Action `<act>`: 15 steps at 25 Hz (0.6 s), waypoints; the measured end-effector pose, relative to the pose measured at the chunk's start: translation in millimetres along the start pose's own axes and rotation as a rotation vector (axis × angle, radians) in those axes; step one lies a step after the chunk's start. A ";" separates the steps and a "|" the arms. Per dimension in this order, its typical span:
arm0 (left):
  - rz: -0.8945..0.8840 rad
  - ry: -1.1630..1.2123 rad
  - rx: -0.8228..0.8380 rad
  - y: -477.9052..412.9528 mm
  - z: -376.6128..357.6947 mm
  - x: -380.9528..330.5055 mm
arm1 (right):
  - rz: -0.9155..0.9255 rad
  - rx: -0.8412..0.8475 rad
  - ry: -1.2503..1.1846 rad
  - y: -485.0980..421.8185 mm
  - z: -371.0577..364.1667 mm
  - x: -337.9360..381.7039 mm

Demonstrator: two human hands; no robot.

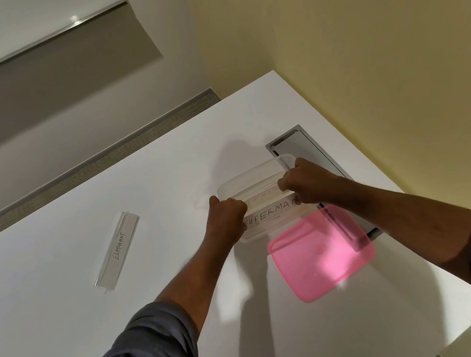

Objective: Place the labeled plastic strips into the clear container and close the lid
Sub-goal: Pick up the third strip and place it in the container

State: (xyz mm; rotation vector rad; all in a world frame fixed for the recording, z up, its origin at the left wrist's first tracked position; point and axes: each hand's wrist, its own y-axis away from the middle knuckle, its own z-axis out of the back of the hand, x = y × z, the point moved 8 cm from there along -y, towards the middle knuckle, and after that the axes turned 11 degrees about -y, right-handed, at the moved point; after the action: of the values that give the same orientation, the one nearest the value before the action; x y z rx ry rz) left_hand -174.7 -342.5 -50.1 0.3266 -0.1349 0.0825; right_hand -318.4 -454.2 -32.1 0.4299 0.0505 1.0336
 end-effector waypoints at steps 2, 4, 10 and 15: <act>0.009 -0.021 0.011 -1.7 -4.8 -1.2 | 0.004 0.005 0.046 -2.3 -5.0 1.5; 0.020 -0.053 0.014 -3.5 -10.1 -3.4 | 0.013 0.019 0.096 -5.2 -11.7 2.8; 0.048 -0.064 0.046 -5.5 -23.6 -8.1 | 0.004 0.040 0.103 -11.9 -20.1 5.1; 0.058 -0.027 0.076 -7.3 -26.7 -7.5 | -0.004 0.030 0.079 -11.1 -20.9 3.0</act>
State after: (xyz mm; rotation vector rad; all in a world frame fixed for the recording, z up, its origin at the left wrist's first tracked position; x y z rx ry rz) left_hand -178.2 -341.2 -78.5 0.3993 -0.1681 0.1410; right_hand -312.8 -449.8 -54.9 0.4156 0.1380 1.0465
